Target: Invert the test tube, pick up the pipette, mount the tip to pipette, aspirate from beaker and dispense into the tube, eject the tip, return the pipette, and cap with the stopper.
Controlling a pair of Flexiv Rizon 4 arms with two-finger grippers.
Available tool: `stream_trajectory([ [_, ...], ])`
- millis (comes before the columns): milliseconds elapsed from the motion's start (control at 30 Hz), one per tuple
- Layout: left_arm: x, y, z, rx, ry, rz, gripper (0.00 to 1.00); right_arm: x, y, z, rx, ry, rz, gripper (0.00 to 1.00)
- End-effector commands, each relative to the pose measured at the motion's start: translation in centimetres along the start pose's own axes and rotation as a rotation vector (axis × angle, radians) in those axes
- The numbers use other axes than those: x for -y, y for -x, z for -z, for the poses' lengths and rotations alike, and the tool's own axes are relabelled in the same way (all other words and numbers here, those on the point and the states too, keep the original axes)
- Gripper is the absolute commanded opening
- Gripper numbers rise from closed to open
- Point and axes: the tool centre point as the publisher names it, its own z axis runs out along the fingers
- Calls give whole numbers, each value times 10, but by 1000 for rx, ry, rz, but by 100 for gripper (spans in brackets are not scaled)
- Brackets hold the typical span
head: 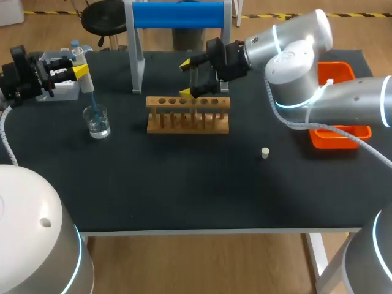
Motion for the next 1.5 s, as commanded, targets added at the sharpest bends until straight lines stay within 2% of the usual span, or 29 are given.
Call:
stream_trajectory([
  [33, 1, 0, 0, -2, 2, 1, 0, 0, 1, -1, -2, -4, 1, 100],
  [767, 1, 0, 0, -2, 2, 1, 0, 1, 3, -2, 3, -8, -5, 100],
  [1200, 51, -5, -6, -16, 62, -95, 0, 1, 3, -2, 3, -8, -5, 100],
  [1467, 88, -22, -22, -37, 95, -151, 0, 1, 3, -2, 3, -8, -5, 100],
  [1500, 94, -25, -25, -45, 75, -144, 0, 1, 3, -2, 3, -8, -5, 100],
])
